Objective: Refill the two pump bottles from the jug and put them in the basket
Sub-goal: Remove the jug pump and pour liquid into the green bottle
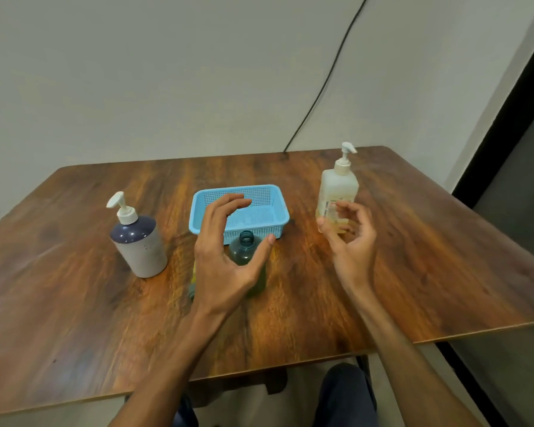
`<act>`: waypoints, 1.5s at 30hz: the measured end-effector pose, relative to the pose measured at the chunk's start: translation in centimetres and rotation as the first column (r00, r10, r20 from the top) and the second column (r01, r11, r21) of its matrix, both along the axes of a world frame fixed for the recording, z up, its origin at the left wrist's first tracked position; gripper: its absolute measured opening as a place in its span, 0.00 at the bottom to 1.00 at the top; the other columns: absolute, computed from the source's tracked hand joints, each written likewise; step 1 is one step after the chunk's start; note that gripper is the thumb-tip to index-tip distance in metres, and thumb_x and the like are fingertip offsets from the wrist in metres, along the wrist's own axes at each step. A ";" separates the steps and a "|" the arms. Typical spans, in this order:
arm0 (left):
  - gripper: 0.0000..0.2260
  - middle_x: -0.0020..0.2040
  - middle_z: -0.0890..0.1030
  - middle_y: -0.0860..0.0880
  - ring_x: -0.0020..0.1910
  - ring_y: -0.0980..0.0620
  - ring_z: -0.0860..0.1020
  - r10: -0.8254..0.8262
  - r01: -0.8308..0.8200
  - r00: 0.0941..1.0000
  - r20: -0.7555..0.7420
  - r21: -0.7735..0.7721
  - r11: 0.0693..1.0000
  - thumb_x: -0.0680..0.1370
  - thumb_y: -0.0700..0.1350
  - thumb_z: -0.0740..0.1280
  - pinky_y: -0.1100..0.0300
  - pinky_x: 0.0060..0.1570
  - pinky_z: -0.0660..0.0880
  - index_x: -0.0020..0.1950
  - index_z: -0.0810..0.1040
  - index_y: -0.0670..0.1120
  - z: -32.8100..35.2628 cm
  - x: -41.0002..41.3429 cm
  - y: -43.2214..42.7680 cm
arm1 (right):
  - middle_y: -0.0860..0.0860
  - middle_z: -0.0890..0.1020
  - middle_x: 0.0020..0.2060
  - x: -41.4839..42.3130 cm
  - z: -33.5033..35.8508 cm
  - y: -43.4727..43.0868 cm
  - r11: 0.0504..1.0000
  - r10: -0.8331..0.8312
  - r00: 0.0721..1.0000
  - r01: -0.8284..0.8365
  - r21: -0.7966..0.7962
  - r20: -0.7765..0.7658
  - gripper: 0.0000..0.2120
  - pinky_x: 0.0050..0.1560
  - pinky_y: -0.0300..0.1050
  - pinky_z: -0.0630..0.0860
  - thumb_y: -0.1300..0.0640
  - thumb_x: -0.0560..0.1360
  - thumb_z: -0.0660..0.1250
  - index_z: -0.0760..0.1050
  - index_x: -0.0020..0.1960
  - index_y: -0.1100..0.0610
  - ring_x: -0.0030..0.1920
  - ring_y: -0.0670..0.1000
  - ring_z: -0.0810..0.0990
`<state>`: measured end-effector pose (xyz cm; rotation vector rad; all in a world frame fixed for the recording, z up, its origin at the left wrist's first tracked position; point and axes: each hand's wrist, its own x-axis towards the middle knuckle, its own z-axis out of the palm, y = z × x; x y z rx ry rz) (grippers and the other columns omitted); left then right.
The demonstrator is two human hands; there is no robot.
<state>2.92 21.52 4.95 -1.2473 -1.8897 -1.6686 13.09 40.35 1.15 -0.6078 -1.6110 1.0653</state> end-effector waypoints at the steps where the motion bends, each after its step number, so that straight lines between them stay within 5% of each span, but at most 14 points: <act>1: 0.24 0.66 0.77 0.49 0.68 0.50 0.75 -0.006 0.006 1.000 0.009 -0.004 1.000 0.74 0.50 0.76 0.46 0.68 0.75 0.66 0.76 0.42 0.1 -0.2 0.4 | 0.48 0.77 0.59 -0.3 0.2 0.7 0.998 -0.054 0.999 0.053 0.024 0.003 0.22 0.53 0.43 0.81 0.54 0.72 0.78 0.75 0.63 0.53 0.57 0.44 0.78; 4: 0.25 0.65 0.77 0.50 0.68 0.51 0.75 -0.015 0.016 0.999 0.031 -0.021 1.000 0.73 0.51 0.76 0.46 0.66 0.76 0.66 0.76 0.43 0.3 -0.8 1.4 | 0.48 0.70 0.64 -1.9 0.2 3.1 0.987 -0.158 0.985 0.156 0.031 0.067 0.36 0.53 0.30 0.74 0.46 0.66 0.79 0.67 0.69 0.51 0.62 0.43 0.74; 7: 0.26 0.65 0.76 0.53 0.67 0.53 0.75 -0.008 0.010 0.999 0.031 -0.043 0.999 0.73 0.56 0.74 0.50 0.67 0.75 0.66 0.76 0.44 0.4 -1.3 1.9 | 0.48 0.66 0.69 -3.6 -0.4 5.3 0.982 -0.189 0.968 0.190 0.013 0.163 0.47 0.64 0.48 0.76 0.38 0.61 0.78 0.60 0.73 0.47 0.69 0.50 0.69; 9: 0.26 0.64 0.76 0.54 0.66 0.54 0.75 -0.002 0.003 1.000 0.027 -0.051 0.999 0.73 0.56 0.73 0.52 0.67 0.75 0.66 0.76 0.44 0.5 -1.6 2.1 | 0.50 0.66 0.70 -4.6 -0.5 6.4 0.981 -0.193 0.959 0.196 0.010 0.208 0.49 0.66 0.56 0.75 0.42 0.62 0.80 0.59 0.75 0.49 0.69 0.52 0.69; 19: 0.26 0.65 0.77 0.55 0.67 0.53 0.75 -0.006 0.011 0.996 0.084 -0.065 0.998 0.72 0.59 0.72 0.48 0.68 0.75 0.66 0.74 0.50 0.0 -1.8 2.1 | 0.49 0.78 0.59 -5.6 -0.4 7.6 0.979 -0.186 0.949 0.201 -0.032 0.254 0.37 0.56 0.54 0.80 0.50 0.65 0.80 0.68 0.69 0.51 0.57 0.51 0.78; 23: 0.26 0.64 0.77 0.54 0.67 0.54 0.75 -0.011 0.016 0.996 0.093 -0.052 0.999 0.73 0.58 0.73 0.51 0.67 0.76 0.66 0.76 0.46 0.0 -1.7 1.4 | 0.47 0.81 0.55 -4.2 -0.1 5.5 0.985 -0.170 0.958 0.175 -0.003 0.231 0.36 0.48 0.44 0.80 0.51 0.64 0.83 0.72 0.68 0.53 0.50 0.46 0.79; 27: 0.27 0.65 0.78 0.51 0.66 0.54 0.75 -0.015 0.021 0.996 0.092 -0.064 0.998 0.73 0.57 0.72 0.55 0.66 0.75 0.66 0.76 0.44 -0.3 -1.5 0.4 | 0.44 0.80 0.55 -2.3 -0.7 2.0 0.995 -0.101 0.971 0.104 -0.003 0.218 0.36 0.49 0.45 0.82 0.48 0.63 0.83 0.73 0.68 0.51 0.52 0.45 0.81; 34: 0.26 0.65 0.78 0.50 0.68 0.53 0.75 -0.017 0.022 0.993 0.117 -0.042 0.999 0.74 0.56 0.73 0.48 0.68 0.74 0.67 0.76 0.44 -1.4 -0.8 -1.1 | 0.38 0.80 0.53 0.3 -1.0 -3.6 1.000 0.014 0.983 -0.014 -0.001 0.185 0.37 0.46 0.39 0.82 0.44 0.63 0.81 0.73 0.68 0.48 0.51 0.40 0.81; 40: 0.26 0.66 0.78 0.50 0.69 0.51 0.75 -0.017 0.021 0.990 0.141 -0.028 0.999 0.74 0.56 0.73 0.50 0.68 0.74 0.67 0.76 0.44 -1.9 0.4 -2.0 | 0.33 0.78 0.55 1.7 -1.3 -6.4 0.998 0.053 0.980 -0.058 0.020 0.194 0.36 0.48 0.45 0.84 0.35 0.61 0.77 0.70 0.67 0.38 0.55 0.42 0.81; 45: 0.25 0.66 0.78 0.50 0.70 0.51 0.74 -0.037 0.040 0.989 0.146 -0.021 0.999 0.74 0.54 0.73 0.50 0.69 0.74 0.67 0.77 0.44 -3.0 1.7 -2.4 | 0.38 0.78 0.60 2.5 -1.7 -6.8 0.997 0.076 0.966 -0.081 0.010 0.245 0.43 0.55 0.54 0.83 0.32 0.61 0.78 0.68 0.71 0.41 0.61 0.47 0.79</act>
